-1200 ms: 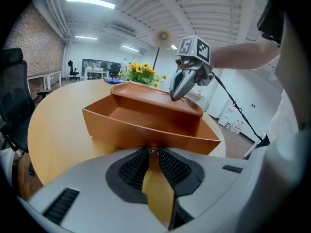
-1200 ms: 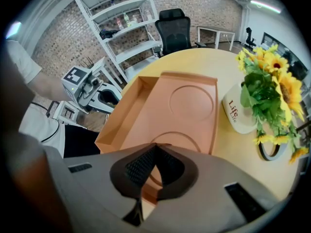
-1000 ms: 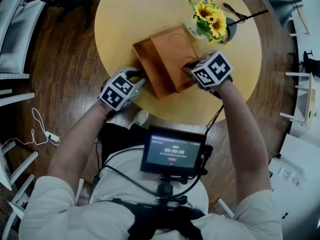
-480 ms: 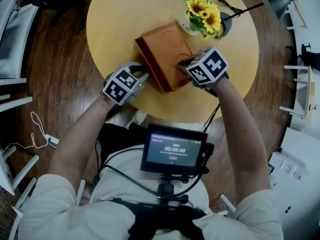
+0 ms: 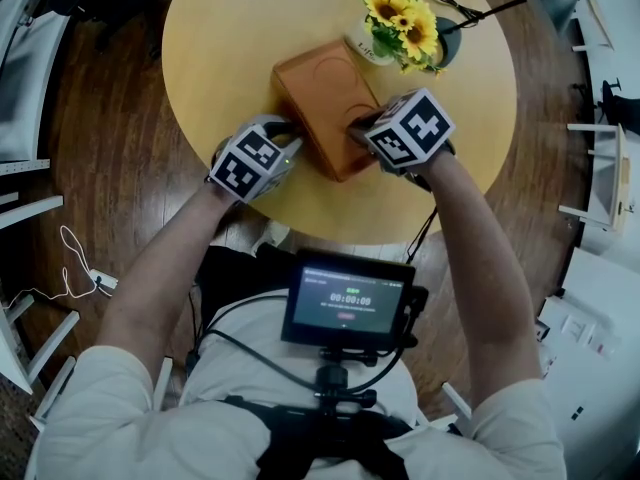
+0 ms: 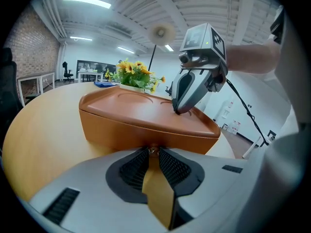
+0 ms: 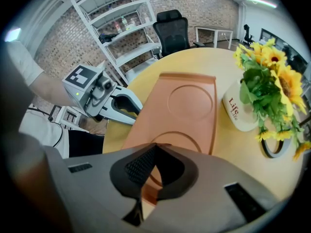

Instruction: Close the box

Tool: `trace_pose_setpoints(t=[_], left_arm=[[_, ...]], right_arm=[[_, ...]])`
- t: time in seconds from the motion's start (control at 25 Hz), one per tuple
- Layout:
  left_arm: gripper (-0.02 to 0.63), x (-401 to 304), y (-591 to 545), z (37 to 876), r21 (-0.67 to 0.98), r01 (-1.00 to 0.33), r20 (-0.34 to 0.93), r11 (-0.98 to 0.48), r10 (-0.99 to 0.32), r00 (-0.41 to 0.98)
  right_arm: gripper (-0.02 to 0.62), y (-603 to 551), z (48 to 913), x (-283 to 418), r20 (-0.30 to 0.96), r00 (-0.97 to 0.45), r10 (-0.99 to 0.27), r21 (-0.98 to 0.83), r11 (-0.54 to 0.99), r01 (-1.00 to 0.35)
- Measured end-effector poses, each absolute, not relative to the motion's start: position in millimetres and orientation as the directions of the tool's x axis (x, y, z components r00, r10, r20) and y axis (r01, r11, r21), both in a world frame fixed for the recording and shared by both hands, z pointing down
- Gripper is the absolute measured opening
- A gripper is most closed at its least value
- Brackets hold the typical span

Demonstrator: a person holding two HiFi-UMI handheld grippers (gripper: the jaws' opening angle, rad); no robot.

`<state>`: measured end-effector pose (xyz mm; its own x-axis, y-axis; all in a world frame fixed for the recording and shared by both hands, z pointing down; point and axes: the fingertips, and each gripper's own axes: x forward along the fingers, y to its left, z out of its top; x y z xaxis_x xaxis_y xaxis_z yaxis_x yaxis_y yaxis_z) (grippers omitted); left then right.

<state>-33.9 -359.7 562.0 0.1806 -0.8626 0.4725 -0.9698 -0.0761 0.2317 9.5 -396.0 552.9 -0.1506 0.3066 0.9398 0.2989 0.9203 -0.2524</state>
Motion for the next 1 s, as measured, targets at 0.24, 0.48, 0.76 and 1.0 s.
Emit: trace_pose_setpoints(t=[0.24,0.48,0.76,1.0], left_arm=[[0.063,-32,-358,560,0.229,-0.969,0.470,-0.089,-0.862,0.190],[0.063,-30,-358,560,0.239,-0.967,0.470,-0.090,-0.861,0.196],[0.064,-29,-362,558,0.254,-0.962,0.491,-0.102,-0.843,0.219],[0.066,-29,-366,560,0.263,-0.958,0.484,-0.111,-0.844,0.231]], right_arm=[[0.002,-392,551,10,0.936,-0.155,0.316,-0.260,0.918,0.301],[0.002,-391,551,13,0.938,-0.157,0.311,-0.252,0.917,0.308],[0.002,-384,549,13,0.931,-0.168,0.325,-0.263,0.914,0.309],[0.002,-389,550,13,0.937,-0.181,0.299,-0.238,0.924,0.298]])
